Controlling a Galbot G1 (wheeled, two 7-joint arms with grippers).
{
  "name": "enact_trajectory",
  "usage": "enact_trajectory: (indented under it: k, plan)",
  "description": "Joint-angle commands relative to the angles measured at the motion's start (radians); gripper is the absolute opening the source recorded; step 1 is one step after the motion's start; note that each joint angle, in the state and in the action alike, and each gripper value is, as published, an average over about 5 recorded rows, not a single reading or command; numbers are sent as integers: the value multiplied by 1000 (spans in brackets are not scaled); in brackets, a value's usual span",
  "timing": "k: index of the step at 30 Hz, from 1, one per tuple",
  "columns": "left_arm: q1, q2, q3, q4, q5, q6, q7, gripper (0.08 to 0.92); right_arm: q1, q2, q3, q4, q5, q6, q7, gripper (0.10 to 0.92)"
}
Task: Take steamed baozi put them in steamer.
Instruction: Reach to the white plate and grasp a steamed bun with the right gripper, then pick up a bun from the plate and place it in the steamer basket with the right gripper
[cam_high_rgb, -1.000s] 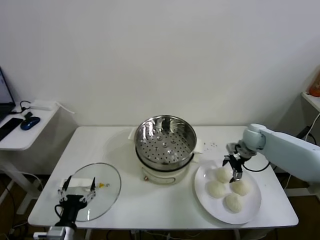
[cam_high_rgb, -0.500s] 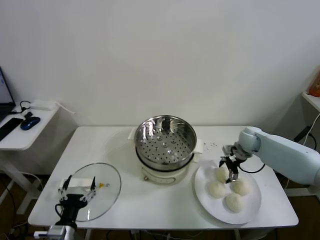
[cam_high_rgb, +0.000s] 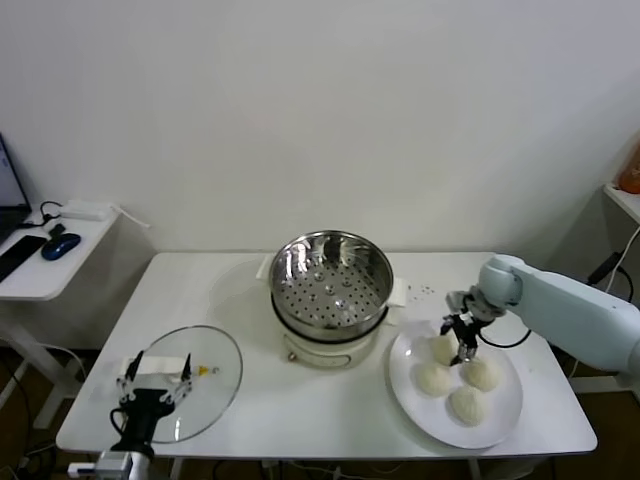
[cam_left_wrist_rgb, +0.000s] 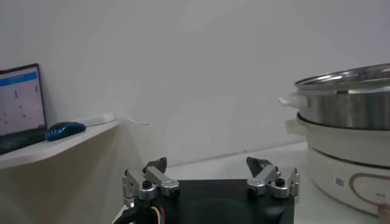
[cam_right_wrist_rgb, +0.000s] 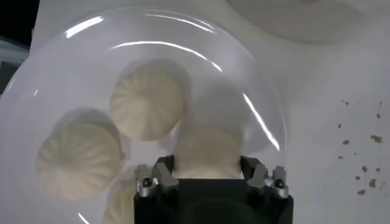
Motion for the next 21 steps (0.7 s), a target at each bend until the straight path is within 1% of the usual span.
enact_trajectory:
  k: [1, 8, 12, 21]
  plan:
    - [1, -1, 0, -3, 0, 2, 0, 823, 0, -2, 9, 3, -1, 0, -1, 682]
    - [0, -2, -2, -7, -1, 4, 0, 823, 55, -33, 2, 53, 24, 0, -2, 679]
    - [0, 0, -5, -10, -2, 5, 0, 823, 165, -69, -48, 128, 59, 8, -7, 681]
    - [-2, 6, -7, -18, -3, 10, 0, 823, 515, -96, -220, 306, 45, 166, -37, 679]
